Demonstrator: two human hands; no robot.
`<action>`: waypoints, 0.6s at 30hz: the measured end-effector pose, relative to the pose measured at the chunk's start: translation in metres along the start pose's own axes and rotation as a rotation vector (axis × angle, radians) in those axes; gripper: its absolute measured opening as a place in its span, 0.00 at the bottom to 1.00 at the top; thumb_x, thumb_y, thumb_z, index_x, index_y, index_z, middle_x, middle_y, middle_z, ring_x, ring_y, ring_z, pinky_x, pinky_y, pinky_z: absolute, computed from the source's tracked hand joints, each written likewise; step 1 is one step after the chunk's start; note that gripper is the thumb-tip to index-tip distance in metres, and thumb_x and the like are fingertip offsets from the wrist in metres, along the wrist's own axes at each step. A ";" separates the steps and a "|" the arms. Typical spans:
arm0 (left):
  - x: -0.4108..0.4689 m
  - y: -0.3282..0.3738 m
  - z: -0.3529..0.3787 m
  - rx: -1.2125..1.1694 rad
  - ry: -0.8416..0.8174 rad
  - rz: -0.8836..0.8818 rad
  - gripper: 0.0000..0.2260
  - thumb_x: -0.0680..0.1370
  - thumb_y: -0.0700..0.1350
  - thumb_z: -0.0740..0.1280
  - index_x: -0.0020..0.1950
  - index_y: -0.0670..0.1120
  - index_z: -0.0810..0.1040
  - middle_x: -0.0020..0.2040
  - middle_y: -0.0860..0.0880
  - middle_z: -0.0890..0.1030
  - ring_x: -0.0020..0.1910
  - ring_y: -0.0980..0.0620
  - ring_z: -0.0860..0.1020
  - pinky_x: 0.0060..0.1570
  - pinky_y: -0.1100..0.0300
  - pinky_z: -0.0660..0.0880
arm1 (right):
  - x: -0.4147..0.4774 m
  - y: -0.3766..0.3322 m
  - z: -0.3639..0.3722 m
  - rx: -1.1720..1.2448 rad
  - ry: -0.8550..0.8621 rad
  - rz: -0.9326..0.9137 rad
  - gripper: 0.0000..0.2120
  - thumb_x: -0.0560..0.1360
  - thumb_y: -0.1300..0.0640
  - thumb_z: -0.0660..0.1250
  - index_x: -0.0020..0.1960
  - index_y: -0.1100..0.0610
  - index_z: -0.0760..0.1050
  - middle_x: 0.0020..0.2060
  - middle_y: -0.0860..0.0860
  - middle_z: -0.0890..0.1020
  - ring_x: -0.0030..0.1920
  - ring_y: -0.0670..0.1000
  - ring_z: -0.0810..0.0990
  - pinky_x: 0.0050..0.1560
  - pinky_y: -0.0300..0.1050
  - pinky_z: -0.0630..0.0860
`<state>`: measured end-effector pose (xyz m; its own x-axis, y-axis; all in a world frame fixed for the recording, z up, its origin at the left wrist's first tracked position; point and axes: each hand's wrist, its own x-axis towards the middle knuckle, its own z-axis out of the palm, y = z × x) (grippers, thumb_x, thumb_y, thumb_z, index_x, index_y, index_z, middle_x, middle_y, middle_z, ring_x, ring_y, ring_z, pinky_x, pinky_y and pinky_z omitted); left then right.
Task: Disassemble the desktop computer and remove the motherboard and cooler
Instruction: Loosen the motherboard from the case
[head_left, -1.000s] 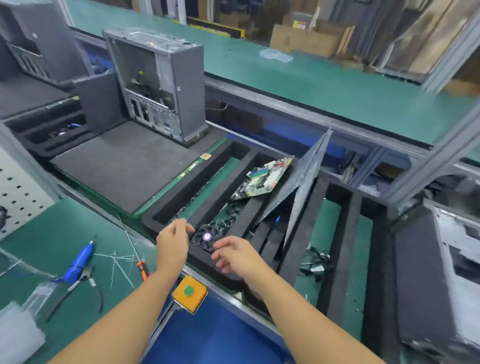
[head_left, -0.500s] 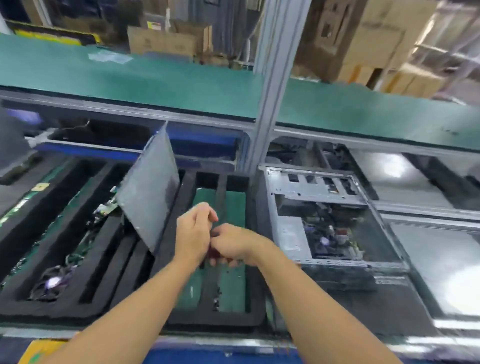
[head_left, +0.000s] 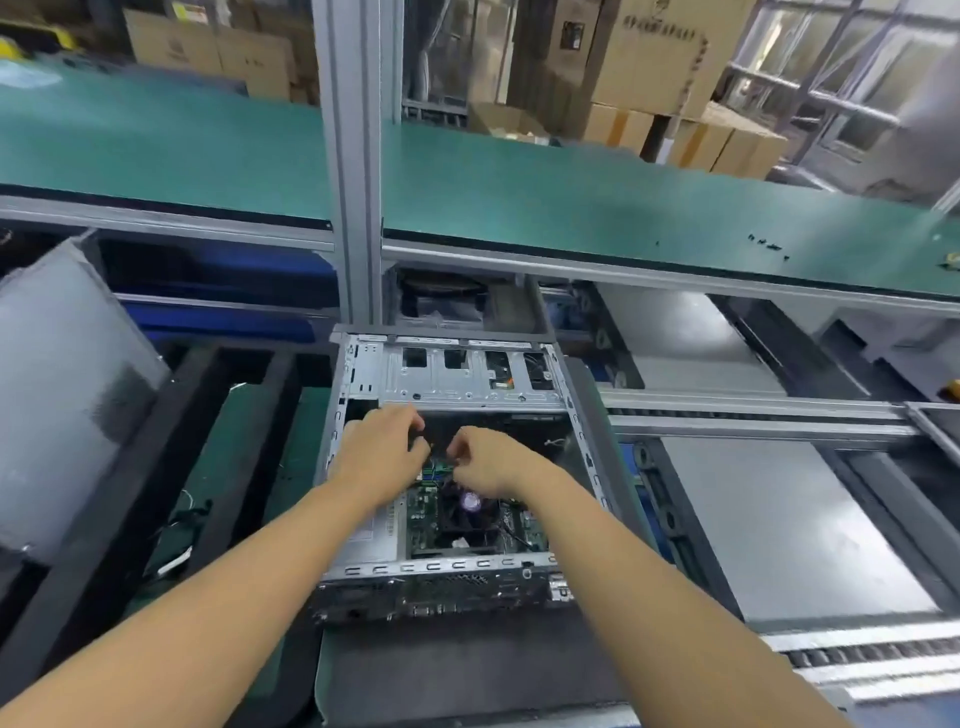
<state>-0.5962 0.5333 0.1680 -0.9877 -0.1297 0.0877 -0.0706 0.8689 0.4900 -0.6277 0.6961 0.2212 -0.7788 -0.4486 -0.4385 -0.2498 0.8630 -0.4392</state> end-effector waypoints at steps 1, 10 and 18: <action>0.002 0.000 0.005 0.072 -0.011 0.005 0.11 0.80 0.49 0.62 0.61 0.50 0.76 0.60 0.51 0.77 0.60 0.49 0.74 0.62 0.50 0.70 | 0.007 0.012 0.002 -0.137 -0.046 -0.011 0.21 0.76 0.57 0.66 0.68 0.55 0.70 0.60 0.56 0.76 0.60 0.58 0.75 0.55 0.50 0.75; 0.019 0.000 0.033 0.285 -0.071 -0.116 0.17 0.81 0.57 0.54 0.63 0.51 0.75 0.60 0.53 0.77 0.56 0.50 0.77 0.56 0.50 0.71 | 0.045 0.064 0.047 -0.626 -0.078 -0.201 0.53 0.66 0.33 0.74 0.78 0.56 0.53 0.72 0.58 0.63 0.72 0.61 0.60 0.72 0.61 0.59; 0.018 -0.002 0.038 0.261 -0.016 -0.147 0.15 0.80 0.57 0.54 0.55 0.53 0.76 0.50 0.57 0.80 0.46 0.53 0.78 0.49 0.53 0.73 | 0.061 0.081 0.056 -0.410 -0.120 -0.254 0.53 0.63 0.37 0.77 0.77 0.56 0.54 0.72 0.56 0.66 0.70 0.61 0.66 0.66 0.61 0.73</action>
<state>-0.6195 0.5473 0.1357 -0.9662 -0.2572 0.0181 -0.2441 0.9351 0.2568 -0.6633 0.7252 0.1154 -0.5985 -0.6593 -0.4551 -0.6474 0.7327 -0.2099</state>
